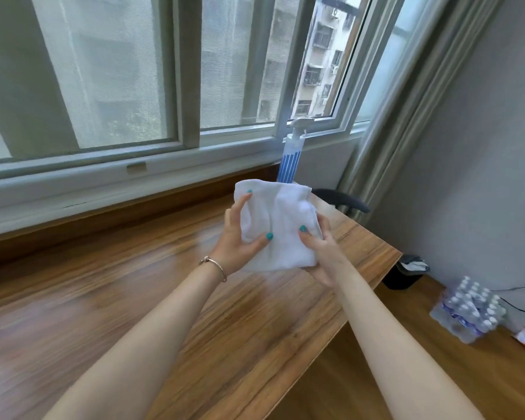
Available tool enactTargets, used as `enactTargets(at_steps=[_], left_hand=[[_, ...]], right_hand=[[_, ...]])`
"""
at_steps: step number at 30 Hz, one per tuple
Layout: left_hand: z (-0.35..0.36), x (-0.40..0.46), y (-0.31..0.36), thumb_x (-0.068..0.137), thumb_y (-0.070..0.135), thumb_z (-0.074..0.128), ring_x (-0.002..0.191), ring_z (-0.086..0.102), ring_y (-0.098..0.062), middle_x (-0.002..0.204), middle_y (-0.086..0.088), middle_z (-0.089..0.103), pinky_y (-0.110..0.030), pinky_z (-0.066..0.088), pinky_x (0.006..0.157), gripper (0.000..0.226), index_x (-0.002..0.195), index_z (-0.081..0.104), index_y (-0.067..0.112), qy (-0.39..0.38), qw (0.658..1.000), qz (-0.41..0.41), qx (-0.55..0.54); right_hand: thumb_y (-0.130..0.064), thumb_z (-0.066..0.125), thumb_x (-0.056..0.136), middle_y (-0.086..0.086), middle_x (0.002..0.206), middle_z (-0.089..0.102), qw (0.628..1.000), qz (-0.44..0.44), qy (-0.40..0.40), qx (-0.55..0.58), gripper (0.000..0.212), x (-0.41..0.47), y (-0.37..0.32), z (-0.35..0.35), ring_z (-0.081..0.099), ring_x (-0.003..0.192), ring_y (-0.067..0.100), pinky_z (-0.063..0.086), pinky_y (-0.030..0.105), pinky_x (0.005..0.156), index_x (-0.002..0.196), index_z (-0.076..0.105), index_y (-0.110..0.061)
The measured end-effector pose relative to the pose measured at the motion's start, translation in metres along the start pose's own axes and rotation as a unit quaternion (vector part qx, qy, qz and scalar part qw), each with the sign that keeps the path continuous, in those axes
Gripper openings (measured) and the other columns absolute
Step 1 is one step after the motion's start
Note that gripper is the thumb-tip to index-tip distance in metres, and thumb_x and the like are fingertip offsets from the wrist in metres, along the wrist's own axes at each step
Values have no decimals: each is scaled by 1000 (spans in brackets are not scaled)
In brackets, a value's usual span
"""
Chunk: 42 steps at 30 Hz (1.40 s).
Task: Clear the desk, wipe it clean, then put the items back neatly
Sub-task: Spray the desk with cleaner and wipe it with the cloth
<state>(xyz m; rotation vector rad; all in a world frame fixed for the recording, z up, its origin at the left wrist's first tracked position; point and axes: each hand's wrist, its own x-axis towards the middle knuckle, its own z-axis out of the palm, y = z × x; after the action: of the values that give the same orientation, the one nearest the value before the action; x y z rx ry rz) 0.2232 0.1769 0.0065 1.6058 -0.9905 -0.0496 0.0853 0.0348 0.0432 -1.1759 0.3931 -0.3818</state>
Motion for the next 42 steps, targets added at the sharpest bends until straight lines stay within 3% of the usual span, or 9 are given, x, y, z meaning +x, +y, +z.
enactTargets(at_steps=[4,10,17,24,28,31,34,37,42], left_hand=[[35,29,-3,72,38,70,135,32,-16,142,28,24,-44,30,113,82,132,18,57,56,998,-10,-19],[80,72,-1,69,34,73,138,31,-11,144,22,28,-49,29,114,85,136,22,47,121,991,-37,-33],[104,92,-30,67,28,75,133,38,-18,145,8,32,-52,37,109,87,137,25,41,156,983,-94,-30],[107,132,-65,64,32,76,134,40,-24,147,2,34,-54,39,107,91,136,24,51,144,980,-132,-48],[105,145,-81,63,31,77,136,37,-23,148,2,33,-54,36,109,91,136,26,52,145,979,-133,-52],[105,150,-94,62,35,76,138,34,-18,149,10,31,-50,34,112,90,134,27,55,154,975,-148,-55],[102,154,-98,61,45,75,136,38,-13,149,10,32,-43,37,111,89,136,28,48,144,966,-200,-83],[101,157,-101,66,50,69,131,42,-10,148,8,33,-29,42,105,81,137,29,49,120,960,-235,-93],[100,174,-118,85,53,54,100,50,-21,118,-11,39,-39,40,105,54,132,30,64,98,934,-338,62]], right_hand=[[-33,61,95,9,139,56,993,80,-26,82,47,39,-11,-58,56,123,41,44,72,90,139,43,-34],[-43,48,97,7,103,70,974,200,-81,76,37,98,-50,-102,69,81,23,54,30,63,115,62,-14],[-48,71,79,12,128,65,920,378,-90,43,61,165,-48,-106,60,120,31,36,47,112,129,65,-13],[-50,75,75,6,88,74,893,442,-86,-1,46,216,-48,-116,71,78,23,52,31,75,90,76,-6],[-28,72,85,7,105,73,932,349,-78,-63,42,246,-33,-124,72,84,26,57,35,69,124,61,-21],[-10,72,84,-4,134,58,971,152,-73,-171,86,263,-24,-125,68,98,18,56,38,83,144,28,-53],[-7,67,88,-17,141,42,929,-1,-146,-341,95,271,-25,-123,58,99,2,43,20,93,147,11,-56],[-8,73,85,-12,156,27,904,-11,-218,-367,98,283,-26,-129,28,139,0,23,16,108,150,12,-48],[-12,84,74,-20,154,21,864,-42,-274,-420,106,316,-28,-120,13,145,-2,17,13,110,153,20,-42]])
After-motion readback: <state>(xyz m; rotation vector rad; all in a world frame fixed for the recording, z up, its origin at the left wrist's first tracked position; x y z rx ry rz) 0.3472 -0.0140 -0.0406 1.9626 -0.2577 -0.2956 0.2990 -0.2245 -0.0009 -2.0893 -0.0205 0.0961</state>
